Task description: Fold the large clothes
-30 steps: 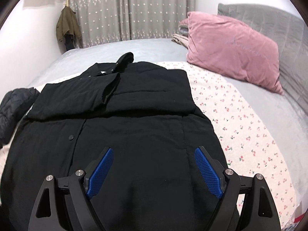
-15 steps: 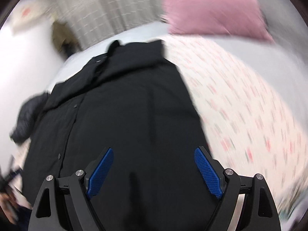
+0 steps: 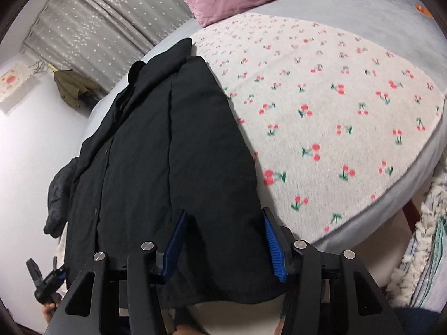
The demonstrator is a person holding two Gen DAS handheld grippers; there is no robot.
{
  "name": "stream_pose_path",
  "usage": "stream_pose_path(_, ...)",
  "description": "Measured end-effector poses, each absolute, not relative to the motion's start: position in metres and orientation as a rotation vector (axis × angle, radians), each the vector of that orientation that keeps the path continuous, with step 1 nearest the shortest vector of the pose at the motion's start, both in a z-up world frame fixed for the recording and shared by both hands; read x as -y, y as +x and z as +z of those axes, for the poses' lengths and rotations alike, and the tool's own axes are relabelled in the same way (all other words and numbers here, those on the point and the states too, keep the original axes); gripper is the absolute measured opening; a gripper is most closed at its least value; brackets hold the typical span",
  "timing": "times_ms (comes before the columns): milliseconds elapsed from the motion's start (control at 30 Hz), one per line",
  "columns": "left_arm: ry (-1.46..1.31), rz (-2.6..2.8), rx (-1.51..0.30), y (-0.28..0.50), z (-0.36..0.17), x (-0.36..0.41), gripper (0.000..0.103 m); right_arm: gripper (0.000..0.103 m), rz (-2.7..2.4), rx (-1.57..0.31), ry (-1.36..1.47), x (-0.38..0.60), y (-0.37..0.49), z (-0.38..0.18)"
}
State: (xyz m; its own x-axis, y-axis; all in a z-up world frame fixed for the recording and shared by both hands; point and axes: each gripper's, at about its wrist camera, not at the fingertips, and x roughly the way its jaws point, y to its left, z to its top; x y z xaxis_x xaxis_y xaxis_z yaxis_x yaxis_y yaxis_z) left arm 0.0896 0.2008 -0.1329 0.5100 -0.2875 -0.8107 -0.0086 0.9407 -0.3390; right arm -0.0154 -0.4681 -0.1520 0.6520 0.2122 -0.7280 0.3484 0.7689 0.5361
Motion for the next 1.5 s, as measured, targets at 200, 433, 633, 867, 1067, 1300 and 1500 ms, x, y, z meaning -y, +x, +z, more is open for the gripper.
stream_pose_path(200,-0.279,-0.186,-1.014,0.084,-0.131,-0.188,0.039,0.035,-0.086,-0.842,0.657,0.445,-0.028,-0.150)
stream_pose_path(433,-0.264,-0.176,-0.976,0.079,-0.125,-0.178,0.029,0.020,-0.076,-0.829,0.647,0.439,-0.028,-0.147)
stream_pose_path(633,-0.303,-0.146,-0.992,0.084,-0.131,-0.180,0.015,0.021,-0.105,-0.858,0.652,0.436,-0.017,-0.153)
stream_pose_path(867,-0.332,-0.141,-0.895,0.063,-0.106,-0.180,0.006,0.011,-0.024,-0.742,0.728,0.442,-0.032,-0.125)
stream_pose_path(1067,-0.388,-0.165,-0.857,0.039,-0.080,-0.186,0.005,0.009,0.055,-0.657,0.764,0.450,-0.052,-0.087)
stream_pose_path(1300,-0.511,-0.319,-0.763,-0.039,-0.010,-0.216,0.005,0.009,0.137,-0.450,0.739,0.458,-0.110,-0.006)
stream_pose_path(1500,-0.489,-0.300,-0.660,-0.059,0.024,-0.231,0.005,0.009,0.169,-0.334,0.682,0.454,-0.134,0.038)
